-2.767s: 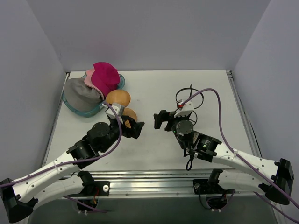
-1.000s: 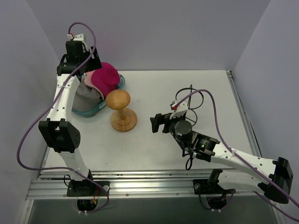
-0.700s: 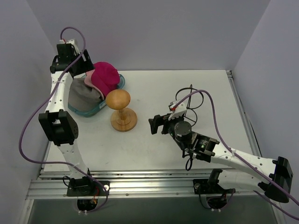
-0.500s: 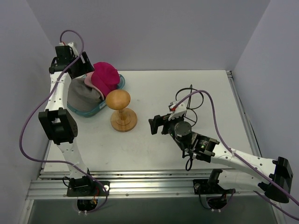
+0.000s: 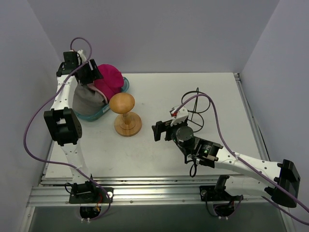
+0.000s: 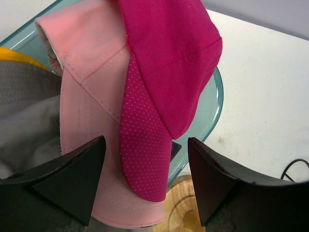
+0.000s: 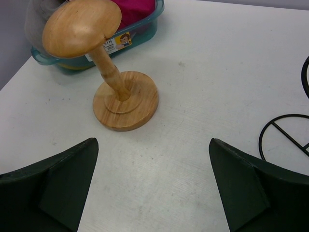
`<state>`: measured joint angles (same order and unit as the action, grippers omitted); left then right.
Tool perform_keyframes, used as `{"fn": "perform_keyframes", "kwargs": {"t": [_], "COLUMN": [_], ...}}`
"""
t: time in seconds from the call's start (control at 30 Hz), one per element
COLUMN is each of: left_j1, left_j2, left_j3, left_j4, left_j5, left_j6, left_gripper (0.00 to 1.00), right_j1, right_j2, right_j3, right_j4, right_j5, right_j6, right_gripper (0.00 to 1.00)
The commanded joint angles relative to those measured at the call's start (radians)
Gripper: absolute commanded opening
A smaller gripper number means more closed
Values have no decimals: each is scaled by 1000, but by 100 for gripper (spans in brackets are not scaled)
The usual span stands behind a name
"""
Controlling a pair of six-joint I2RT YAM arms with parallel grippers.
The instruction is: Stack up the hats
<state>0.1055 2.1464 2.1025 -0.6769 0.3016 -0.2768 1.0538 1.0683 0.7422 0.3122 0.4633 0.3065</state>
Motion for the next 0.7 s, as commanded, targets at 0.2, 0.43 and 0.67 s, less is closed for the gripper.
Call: {"fn": "perform_keyframes", "kwargs": {"t": [0.2,0.43,0.67], "left_j1": [-30,-40,-47], "left_j2": [-3,6,15], "left_j3": [16,28,21], "left_j4": [82,63,37], "left_j5": [96,94,108], "left_j6": [24,14,16], "left_gripper": [73,72,70], "right_j1": [18,23,29], "right_j2": [9,16,12], "right_j3": [43,48,51], "right_j4": [11,4,-2], "right_j5": [18,26,40], "right_j6": [-21,-26,-27], "right_gripper": [94,94,94]}}
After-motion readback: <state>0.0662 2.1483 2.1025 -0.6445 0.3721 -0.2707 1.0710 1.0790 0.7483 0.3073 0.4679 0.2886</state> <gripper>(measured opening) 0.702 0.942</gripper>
